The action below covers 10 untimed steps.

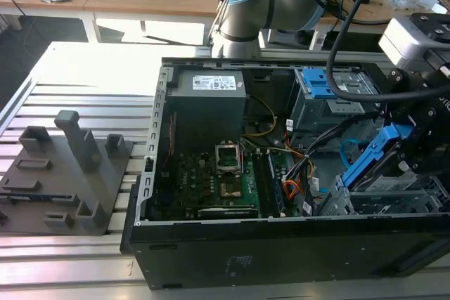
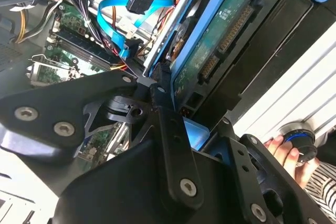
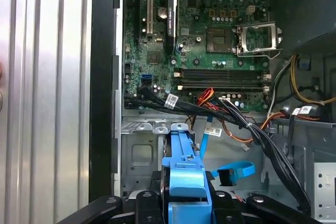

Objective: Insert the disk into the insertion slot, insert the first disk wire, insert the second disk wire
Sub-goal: 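Insert the disk into the insertion slot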

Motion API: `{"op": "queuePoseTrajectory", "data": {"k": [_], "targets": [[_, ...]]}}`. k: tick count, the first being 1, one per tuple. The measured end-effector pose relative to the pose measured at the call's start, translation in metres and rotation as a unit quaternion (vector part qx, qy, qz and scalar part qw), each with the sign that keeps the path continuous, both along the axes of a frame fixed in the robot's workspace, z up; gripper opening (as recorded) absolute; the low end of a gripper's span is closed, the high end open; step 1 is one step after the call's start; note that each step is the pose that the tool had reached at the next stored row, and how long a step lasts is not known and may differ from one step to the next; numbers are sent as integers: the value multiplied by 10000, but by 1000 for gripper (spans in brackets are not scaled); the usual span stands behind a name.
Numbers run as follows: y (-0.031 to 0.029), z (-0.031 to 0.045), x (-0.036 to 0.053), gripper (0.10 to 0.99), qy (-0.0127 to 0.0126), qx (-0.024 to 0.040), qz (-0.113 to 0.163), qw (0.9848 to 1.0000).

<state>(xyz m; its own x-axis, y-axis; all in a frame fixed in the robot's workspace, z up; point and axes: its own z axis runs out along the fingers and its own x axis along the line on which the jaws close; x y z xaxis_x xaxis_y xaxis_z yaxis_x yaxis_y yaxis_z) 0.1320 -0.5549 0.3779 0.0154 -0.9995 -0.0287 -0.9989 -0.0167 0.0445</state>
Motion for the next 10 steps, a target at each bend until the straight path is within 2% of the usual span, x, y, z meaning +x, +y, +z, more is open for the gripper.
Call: {"op": "queuePoseTrajectory", "data": {"k": [6, 10], "targets": [[0, -81, 0, 369, 0, 0, 0, 10000], [0, -88, 0, 369, 0, 0, 0, 10000]]}}
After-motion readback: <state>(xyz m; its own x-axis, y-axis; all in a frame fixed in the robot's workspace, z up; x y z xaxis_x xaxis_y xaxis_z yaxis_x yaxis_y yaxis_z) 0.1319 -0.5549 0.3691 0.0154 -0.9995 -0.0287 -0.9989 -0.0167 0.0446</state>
